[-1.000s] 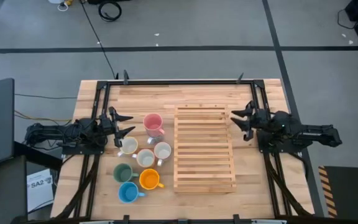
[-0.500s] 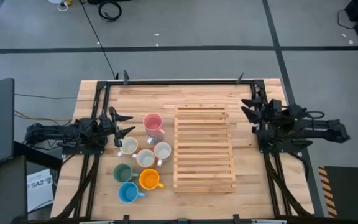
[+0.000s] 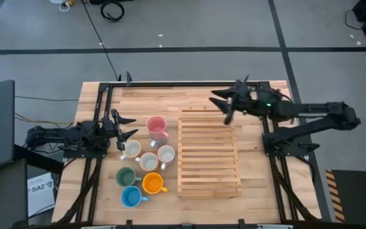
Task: Place coffee mugs
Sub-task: Put the pink mug on the shelf
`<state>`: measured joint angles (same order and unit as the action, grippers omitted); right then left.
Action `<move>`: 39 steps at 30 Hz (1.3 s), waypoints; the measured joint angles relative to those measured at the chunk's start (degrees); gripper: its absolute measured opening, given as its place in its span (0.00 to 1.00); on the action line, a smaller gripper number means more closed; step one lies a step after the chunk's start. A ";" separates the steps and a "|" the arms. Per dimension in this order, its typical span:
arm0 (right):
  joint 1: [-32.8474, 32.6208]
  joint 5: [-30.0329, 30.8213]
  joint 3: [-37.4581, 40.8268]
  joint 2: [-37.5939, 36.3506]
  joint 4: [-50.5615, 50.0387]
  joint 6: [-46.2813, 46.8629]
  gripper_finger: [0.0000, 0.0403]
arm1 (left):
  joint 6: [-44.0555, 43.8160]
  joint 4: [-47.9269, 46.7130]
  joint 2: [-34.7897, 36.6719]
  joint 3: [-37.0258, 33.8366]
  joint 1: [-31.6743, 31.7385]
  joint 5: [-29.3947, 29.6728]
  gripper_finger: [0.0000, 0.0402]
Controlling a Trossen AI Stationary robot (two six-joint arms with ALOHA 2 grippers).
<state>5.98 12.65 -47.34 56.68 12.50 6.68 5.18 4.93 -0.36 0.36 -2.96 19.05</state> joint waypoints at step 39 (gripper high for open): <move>-16.07 11.84 -45.10 47.66 -27.82 7.84 0.40 | 0.04 -0.04 0.00 0.00 -0.01 0.00 0.56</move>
<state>-10.09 24.49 -92.44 104.34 -15.32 14.52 5.21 4.89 -0.36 0.36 -2.96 19.05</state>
